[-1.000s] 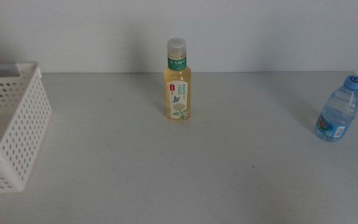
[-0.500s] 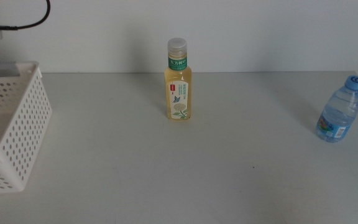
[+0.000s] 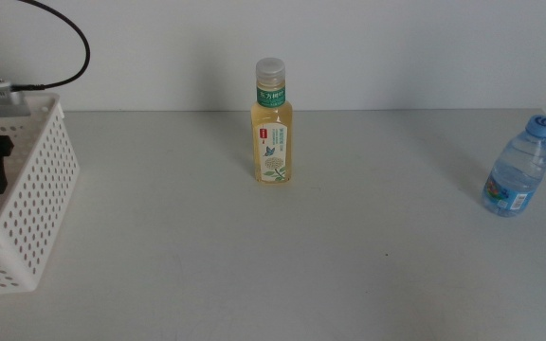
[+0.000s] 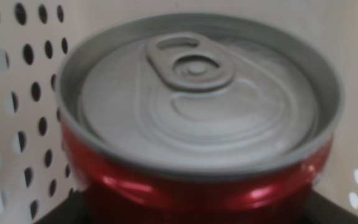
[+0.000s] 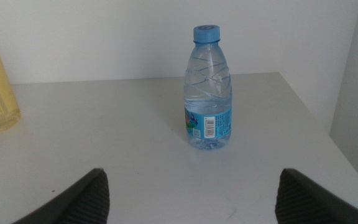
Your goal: Use arms to grab the bottles and put them into the dustbin to the left of the table.
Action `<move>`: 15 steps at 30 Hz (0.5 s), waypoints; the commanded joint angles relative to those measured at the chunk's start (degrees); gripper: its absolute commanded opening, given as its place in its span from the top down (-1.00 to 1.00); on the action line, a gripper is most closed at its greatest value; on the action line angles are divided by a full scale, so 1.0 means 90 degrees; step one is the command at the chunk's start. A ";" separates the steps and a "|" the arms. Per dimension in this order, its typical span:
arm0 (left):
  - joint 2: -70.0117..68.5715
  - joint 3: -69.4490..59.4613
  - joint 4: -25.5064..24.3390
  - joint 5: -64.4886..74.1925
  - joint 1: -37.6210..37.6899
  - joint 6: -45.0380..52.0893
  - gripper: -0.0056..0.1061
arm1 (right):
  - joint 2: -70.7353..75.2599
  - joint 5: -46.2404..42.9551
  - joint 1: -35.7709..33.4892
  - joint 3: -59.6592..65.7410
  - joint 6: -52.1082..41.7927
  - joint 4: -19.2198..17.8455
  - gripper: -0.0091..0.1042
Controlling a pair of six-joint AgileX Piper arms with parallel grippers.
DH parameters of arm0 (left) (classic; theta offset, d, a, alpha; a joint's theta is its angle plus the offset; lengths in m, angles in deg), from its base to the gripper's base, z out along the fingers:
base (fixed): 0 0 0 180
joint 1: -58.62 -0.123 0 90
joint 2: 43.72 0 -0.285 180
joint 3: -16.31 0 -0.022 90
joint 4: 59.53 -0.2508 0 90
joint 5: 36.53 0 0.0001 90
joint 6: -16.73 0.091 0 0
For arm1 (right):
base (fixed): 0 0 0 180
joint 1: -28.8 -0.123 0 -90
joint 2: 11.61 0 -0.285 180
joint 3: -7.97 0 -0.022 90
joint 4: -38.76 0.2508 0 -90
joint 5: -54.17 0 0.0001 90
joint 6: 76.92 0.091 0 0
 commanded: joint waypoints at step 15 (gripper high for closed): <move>-0.0856 0.0264 -0.0044 0.0530 0.0295 -0.0251 -0.78 | 0.0135 -0.0449 0.0028 -0.0060 -0.0057 -0.0108 -0.78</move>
